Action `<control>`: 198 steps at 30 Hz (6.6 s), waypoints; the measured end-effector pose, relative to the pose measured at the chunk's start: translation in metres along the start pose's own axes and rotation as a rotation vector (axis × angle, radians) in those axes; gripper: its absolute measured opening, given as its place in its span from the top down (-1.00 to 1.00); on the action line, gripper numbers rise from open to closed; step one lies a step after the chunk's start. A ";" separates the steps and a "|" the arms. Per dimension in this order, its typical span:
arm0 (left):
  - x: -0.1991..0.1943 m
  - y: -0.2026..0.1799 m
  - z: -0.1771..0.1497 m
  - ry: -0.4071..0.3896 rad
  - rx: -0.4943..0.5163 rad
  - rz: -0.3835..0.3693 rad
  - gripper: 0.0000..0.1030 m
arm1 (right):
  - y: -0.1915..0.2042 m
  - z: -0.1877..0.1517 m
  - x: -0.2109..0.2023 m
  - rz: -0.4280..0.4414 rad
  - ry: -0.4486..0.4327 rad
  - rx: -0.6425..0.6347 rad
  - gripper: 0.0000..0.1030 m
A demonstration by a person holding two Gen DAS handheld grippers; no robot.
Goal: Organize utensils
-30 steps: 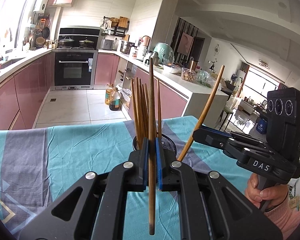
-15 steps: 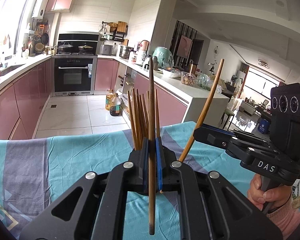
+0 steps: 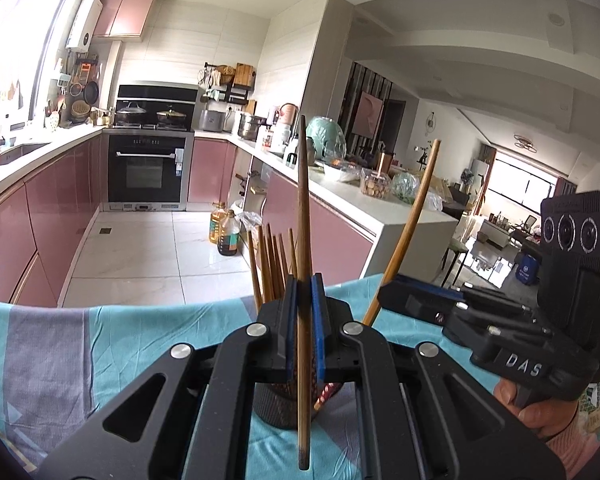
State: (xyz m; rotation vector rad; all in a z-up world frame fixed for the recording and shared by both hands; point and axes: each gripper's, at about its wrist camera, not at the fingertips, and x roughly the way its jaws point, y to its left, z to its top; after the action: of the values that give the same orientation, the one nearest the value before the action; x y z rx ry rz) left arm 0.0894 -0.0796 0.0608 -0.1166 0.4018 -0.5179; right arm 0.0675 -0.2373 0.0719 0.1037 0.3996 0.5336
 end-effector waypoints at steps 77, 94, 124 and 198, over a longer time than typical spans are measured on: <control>0.066 0.001 0.006 -0.035 -0.023 0.055 0.85 | -0.034 -0.015 0.047 -0.040 0.083 0.071 0.89; 0.067 0.008 -0.014 0.048 -0.018 0.046 0.85 | -0.040 -0.023 0.061 -0.052 0.112 0.091 0.89; 0.018 0.045 -0.041 0.079 -0.001 0.186 -0.85 | -0.025 -0.047 0.047 -0.061 0.116 0.090 -0.47; -0.149 0.024 -0.078 -0.199 0.076 0.455 -0.89 | 0.076 -0.088 -0.016 -0.219 -0.165 -0.060 -0.88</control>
State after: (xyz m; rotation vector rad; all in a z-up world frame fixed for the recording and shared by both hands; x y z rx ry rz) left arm -0.0495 0.0159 0.0353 -0.0006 0.2032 -0.0707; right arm -0.0157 -0.1809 0.0114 0.0448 0.2296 0.3179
